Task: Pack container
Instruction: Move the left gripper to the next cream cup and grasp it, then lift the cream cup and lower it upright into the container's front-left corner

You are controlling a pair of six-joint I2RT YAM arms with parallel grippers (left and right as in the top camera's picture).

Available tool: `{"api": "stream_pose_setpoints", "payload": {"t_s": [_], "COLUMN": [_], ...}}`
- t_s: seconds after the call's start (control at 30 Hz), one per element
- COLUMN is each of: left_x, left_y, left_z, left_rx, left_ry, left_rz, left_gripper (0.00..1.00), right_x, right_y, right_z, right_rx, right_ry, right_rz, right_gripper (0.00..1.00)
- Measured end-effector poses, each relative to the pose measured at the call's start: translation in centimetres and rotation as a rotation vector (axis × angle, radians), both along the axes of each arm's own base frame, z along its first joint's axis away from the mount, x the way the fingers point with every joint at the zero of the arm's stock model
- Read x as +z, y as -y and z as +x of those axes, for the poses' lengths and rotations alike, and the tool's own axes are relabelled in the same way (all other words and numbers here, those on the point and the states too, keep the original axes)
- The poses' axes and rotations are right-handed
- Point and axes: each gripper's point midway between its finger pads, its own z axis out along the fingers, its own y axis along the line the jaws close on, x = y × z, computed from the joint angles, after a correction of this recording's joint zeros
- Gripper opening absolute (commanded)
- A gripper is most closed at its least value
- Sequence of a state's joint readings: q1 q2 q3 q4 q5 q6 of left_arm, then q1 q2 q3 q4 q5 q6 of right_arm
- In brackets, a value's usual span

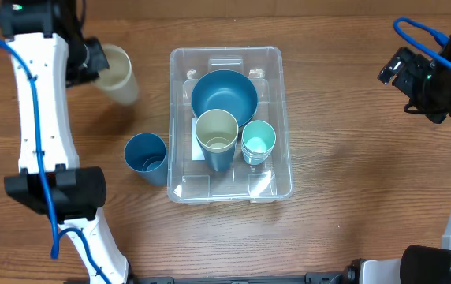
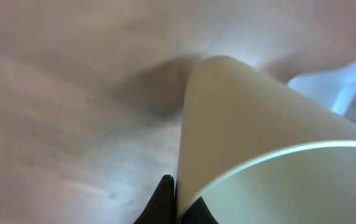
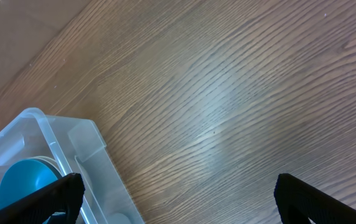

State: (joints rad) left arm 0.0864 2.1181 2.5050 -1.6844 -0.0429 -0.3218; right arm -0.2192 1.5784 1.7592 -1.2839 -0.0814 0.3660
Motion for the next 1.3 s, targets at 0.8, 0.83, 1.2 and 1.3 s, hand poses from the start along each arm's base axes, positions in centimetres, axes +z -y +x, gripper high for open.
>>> {"api": "stream_pose_setpoints", "payload": {"t_s": [0.8,0.83,1.2,1.3], "left_x": [21.1,20.5,9.6,8.6], "left_y": [7.7,7.9,10.0,10.1], "left_z": [-18.7,-19.2,-18.9,-19.0], "left_rx": [-0.236,-0.249,-0.309,-0.316], "left_ry": [0.628,0.612,0.22,0.182], "left_rz": [-0.101,-0.115,-0.231,-0.235], "left_gripper": [0.04,0.04,0.04,0.04], "right_x": [0.0,0.0,0.0,0.0], "right_y": [0.0,0.0,0.0,0.0], "right_z": [0.0,0.0,0.0,0.0], "right_rx": [0.0,0.0,0.0,0.0], "right_ry": [0.0,0.0,0.0,0.0], "right_rz": [0.0,0.0,0.0,0.0], "right_gripper": [1.0,1.0,1.0,1.0]}}
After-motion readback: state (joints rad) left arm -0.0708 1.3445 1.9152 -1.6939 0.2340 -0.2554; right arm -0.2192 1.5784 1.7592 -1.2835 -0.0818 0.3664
